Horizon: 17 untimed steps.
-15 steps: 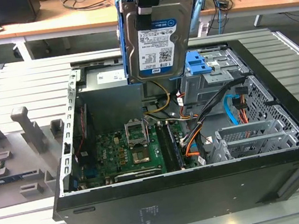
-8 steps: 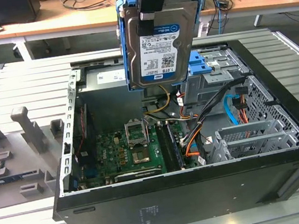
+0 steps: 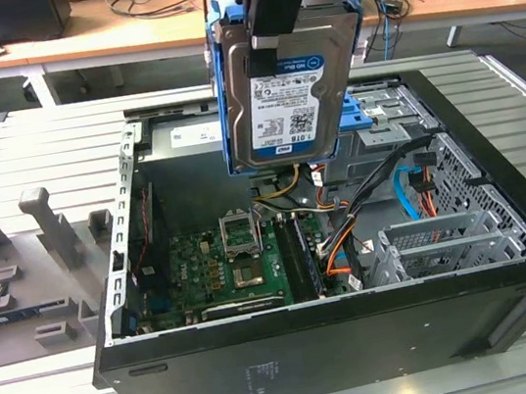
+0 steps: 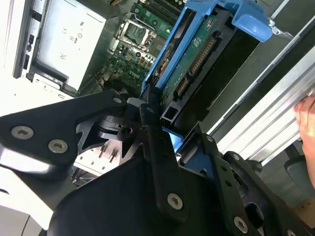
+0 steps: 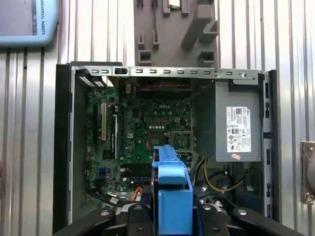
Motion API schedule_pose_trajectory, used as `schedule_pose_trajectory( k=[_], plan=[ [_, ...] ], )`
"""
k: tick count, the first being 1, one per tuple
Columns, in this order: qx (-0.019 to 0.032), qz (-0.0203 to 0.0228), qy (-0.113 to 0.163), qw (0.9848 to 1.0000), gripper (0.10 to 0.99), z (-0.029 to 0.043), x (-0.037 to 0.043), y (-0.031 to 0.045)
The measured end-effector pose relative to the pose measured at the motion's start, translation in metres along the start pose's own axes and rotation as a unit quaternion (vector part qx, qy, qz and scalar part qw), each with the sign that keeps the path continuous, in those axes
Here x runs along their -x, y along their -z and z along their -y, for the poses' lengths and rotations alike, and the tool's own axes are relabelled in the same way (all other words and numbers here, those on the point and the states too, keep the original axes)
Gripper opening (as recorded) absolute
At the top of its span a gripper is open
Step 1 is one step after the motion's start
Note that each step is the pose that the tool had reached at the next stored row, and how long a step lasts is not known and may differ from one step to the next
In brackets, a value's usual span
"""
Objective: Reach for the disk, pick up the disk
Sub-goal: 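Pick up the disk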
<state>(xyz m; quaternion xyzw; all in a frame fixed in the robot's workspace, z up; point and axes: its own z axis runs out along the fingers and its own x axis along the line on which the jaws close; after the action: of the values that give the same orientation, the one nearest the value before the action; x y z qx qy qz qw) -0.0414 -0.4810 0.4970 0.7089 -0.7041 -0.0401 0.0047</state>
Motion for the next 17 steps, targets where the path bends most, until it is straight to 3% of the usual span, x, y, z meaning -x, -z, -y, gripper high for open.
schedule_pose_trajectory(
  k=[5, 17],
  plan=[
    [0.0, 0.0, 0.0, 1.0, 0.365, -0.0001, -0.0088, 0.0004],
    [0.0, -0.0002, 0.0, 1.0, 0.365, -0.0003, -0.0391, 0.0017]
  ],
)
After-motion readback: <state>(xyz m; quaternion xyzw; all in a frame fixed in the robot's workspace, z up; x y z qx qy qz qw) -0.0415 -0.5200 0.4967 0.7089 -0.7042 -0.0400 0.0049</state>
